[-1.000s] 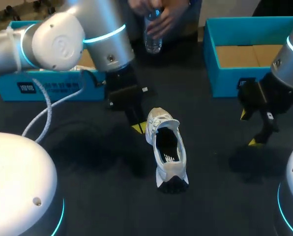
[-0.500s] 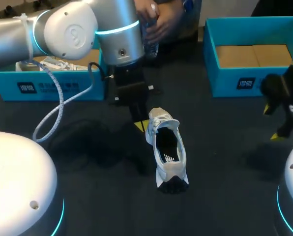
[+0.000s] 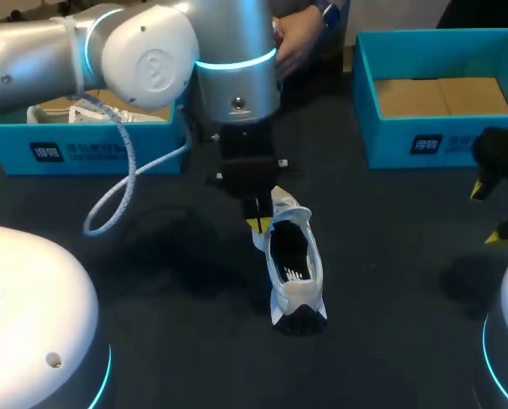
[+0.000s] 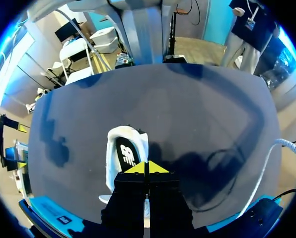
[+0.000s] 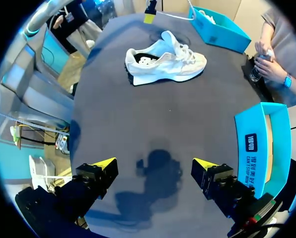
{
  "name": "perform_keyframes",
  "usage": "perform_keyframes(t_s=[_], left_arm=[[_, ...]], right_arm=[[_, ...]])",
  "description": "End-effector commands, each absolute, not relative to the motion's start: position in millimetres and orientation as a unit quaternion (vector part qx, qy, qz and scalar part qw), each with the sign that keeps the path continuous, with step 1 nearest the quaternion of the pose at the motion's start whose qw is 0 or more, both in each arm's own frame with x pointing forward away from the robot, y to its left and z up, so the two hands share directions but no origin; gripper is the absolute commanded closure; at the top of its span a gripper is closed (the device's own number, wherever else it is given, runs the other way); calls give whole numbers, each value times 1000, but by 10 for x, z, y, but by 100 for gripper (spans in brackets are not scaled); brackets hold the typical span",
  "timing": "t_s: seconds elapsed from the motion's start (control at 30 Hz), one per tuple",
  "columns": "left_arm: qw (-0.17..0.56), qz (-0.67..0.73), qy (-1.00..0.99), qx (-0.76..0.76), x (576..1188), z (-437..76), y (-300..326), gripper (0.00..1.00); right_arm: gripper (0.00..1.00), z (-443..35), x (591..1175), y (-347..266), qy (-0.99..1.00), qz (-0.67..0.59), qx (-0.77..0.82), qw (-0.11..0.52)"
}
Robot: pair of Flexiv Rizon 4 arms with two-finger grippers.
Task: Take the shoe out of the shoebox, open the shoe tongue, remove and reinsert the insole, then place the shoe into the shoebox
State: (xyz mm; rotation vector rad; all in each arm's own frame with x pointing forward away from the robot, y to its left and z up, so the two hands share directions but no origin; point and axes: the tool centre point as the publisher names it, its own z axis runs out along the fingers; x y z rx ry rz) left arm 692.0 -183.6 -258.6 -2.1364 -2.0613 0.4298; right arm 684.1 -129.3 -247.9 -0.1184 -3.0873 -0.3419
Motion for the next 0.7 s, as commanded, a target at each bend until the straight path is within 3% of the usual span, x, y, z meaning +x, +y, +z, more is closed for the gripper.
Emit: perform_keyframes(t_s=[0.03,0.27,0.7], left_arm=[[80,136,-684,-712,6949,-2574,-1869,100],[127,89,-630,-761,6899,-2813,-2063,100],[130,64,-619,-772,6887,-3029,-2146,100]], right_arm=[[0,-2487,6837,-1293,-993,-109,-38,16],[0,-2487,6837,-1293,-993,-109,-38,16],[0,-2487,6837,-1293,-993,-109,-38,16]])
